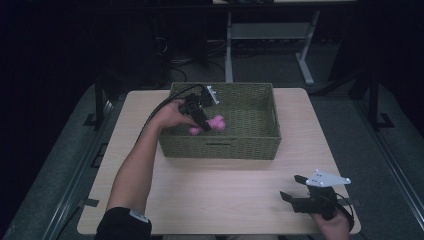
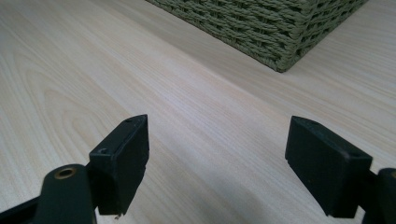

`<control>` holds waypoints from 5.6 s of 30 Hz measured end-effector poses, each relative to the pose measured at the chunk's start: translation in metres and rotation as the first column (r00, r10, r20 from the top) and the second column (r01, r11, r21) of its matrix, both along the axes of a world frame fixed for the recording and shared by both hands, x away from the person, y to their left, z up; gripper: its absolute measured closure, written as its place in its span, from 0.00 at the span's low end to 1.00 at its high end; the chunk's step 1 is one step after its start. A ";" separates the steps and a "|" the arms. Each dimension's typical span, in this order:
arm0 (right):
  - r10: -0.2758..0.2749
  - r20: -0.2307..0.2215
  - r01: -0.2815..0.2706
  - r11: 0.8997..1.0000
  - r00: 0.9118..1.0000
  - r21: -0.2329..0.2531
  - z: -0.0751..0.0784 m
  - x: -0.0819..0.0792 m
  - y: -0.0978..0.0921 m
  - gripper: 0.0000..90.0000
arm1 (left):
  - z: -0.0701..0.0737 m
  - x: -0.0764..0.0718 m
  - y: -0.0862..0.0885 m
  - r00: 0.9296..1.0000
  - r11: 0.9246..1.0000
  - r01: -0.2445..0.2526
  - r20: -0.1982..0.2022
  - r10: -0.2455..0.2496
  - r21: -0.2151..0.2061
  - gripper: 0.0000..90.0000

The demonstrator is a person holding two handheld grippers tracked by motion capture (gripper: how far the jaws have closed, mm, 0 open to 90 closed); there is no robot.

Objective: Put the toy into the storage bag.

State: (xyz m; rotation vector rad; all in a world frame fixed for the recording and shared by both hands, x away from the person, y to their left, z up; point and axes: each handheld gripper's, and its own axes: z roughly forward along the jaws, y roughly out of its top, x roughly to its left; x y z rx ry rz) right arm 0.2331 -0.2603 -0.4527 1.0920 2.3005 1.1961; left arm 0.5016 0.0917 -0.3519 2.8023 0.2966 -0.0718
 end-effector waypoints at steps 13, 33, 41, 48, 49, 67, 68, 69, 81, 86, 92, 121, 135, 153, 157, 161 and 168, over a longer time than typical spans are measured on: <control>0.000 0.004 0.000 1.000 1.000 0.005 -0.001 0.001 -0.001 0.24 | 0.003 0.000 -0.002 1.000 1.000 -0.013 0.016 0.014 -0.028 0.61; -0.004 0.000 0.004 1.000 1.000 0.010 0.000 -0.002 0.000 0.24 | 0.010 -0.009 -0.006 1.000 0.999 -0.030 0.005 0.030 -0.035 0.47; -0.005 0.002 0.005 1.000 1.000 0.002 0.000 -0.002 0.000 0.24 | 0.017 -0.016 -0.006 0.999 0.998 -0.030 0.010 0.030 -0.049 0.44; -0.006 0.004 0.005 1.000 1.000 0.010 0.001 -0.004 0.001 0.24 | 0.026 -0.024 -0.006 0.999 0.998 -0.028 0.018 0.028 -0.049 0.39; -0.004 0.007 0.004 1.000 1.000 0.007 0.000 -0.004 0.001 0.24 | 0.028 -0.025 -0.006 0.999 0.998 -0.030 0.025 0.031 -0.053 0.38; -0.031 0.006 0.031 0.999 1.000 0.014 0.001 -0.005 -0.004 0.24 | 0.042 -0.042 0.006 0.998 0.992 -0.041 0.038 0.046 -0.117 0.35; -0.032 0.006 0.032 0.999 0.999 0.014 0.001 -0.004 -0.004 0.24 | 0.041 -0.043 0.007 0.998 0.992 -0.049 0.023 0.052 -0.121 0.35; -0.034 0.005 0.034 0.999 0.999 0.016 0.001 -0.005 -0.004 0.24 | 0.040 -0.043 0.008 0.998 0.993 -0.051 0.023 0.054 -0.109 0.34; -0.030 0.006 0.030 1.000 1.000 0.009 0.001 -0.005 -0.003 0.24 | 0.031 -0.060 0.025 0.996 0.988 -0.085 0.029 0.089 -0.130 0.32; -0.032 0.006 0.032 0.999 0.999 0.004 0.000 -0.004 -0.004 0.24 | 0.028 -0.067 0.033 0.994 0.986 -0.101 0.026 0.105 -0.133 0.31; -0.035 0.005 0.035 0.999 0.999 0.004 0.000 -0.004 -0.004 0.24 | 0.027 -0.076 0.037 0.994 0.982 -0.102 0.030 0.108 -0.157 0.31; -0.045 -0.004 0.045 0.999 0.999 0.001 -0.002 -0.002 -0.005 0.24 | 0.018 -0.118 0.059 0.990 0.975 -0.112 0.058 0.125 -0.189 0.28; -0.059 -0.012 0.059 0.998 0.998 0.001 -0.003 -0.001 -0.005 0.24 | 0.009 -0.139 0.081 0.985 0.965 -0.137 0.072 0.156 -0.222 0.28; -0.079 -0.025 0.078 0.997 0.997 -0.007 -0.006 0.000 -0.005 0.24 | -0.005 -0.162 0.104 0.979 0.951 -0.166 0.071 0.190 -0.260 0.25; -0.079 -0.028 0.079 0.997 0.996 -0.008 -0.007 0.001 -0.005 0.24 | -0.007 -0.167 0.109 0.976 0.946 -0.178 0.076 0.205 -0.271 0.25; -0.085 -0.032 0.084 0.996 0.996 -0.009 -0.008 0.001 -0.006 0.24 | -0.012 -0.173 0.114 0.973 0.942 -0.187 0.083 0.217 -0.278 0.25; -0.096 -0.032 0.096 0.995 0.995 -0.014 -0.009 0.001 -0.006 0.24 | -0.019 -0.183 0.125 0.967 0.934 -0.206 0.082 0.239 -0.293 0.25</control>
